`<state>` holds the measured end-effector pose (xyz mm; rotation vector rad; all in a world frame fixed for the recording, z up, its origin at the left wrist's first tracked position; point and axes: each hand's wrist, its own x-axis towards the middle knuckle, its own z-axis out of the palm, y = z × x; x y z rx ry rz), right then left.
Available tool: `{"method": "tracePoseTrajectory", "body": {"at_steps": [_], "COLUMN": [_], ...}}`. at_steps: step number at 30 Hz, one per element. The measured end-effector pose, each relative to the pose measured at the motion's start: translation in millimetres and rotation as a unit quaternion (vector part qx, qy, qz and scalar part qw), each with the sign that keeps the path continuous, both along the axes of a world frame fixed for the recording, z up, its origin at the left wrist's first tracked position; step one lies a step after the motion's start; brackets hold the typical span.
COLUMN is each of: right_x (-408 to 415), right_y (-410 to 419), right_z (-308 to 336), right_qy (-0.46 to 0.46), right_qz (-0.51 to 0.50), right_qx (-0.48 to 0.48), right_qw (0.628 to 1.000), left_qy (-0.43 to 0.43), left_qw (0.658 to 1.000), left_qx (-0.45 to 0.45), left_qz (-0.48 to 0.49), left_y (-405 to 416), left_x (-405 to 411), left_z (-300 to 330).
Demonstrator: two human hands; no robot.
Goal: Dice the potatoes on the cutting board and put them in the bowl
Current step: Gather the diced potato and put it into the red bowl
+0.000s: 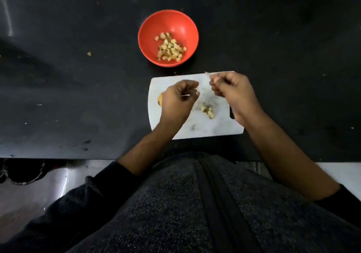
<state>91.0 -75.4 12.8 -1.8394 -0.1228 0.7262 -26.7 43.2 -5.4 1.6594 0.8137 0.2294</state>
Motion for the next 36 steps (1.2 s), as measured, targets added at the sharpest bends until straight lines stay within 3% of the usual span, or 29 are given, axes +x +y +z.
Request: {"method": "tracePoseTrajectory", "body": {"at_steps": [3, 6, 10, 14, 24, 31, 33, 36], "right_x": [-18, -34, -49, -54, -39, -25, -25, -27], "right_y": [-32, -48, -58, -56, -41, -44, -43, -37], "right_z": [-26, -43, -51, -51, -46, -42, -38, -32], "right_qy": [-0.193, -0.280, -0.353, -0.365, -0.357, -0.244, -0.176, -0.042], "right_qz": [0.170, 0.295, 0.315, 0.294, 0.270, 0.145, 0.103, 0.030], "right_qx": [-0.106, -0.159, -0.177, -0.204, -0.239, -0.148, -0.093, 0.005], "right_qw": [0.961, 0.900, 0.863, 0.860, 0.861, 0.947, 0.975, 0.999], "left_qy": [0.041, 0.081, 0.105, 0.095, 0.080, 0.091, 0.085, 0.065], "left_qw": [0.979, 0.944, 0.925, 0.920, 0.846, 0.856, 0.878, 0.938], "left_qx": [0.131, 0.221, 0.295, 0.309, 0.423, 0.375, 0.337, 0.231], "left_qz": [-0.152, -0.231, -0.214, -0.220, -0.314, -0.343, -0.327, -0.250], "left_y": [-13, -20, -23, -23, -27, -23, -21, -14], "left_x": [-5, -5, -5, -4, -2, 7, 6, 5], "left_z": [-15, -26, -35, -37, -29, -32, -33, -21]}}
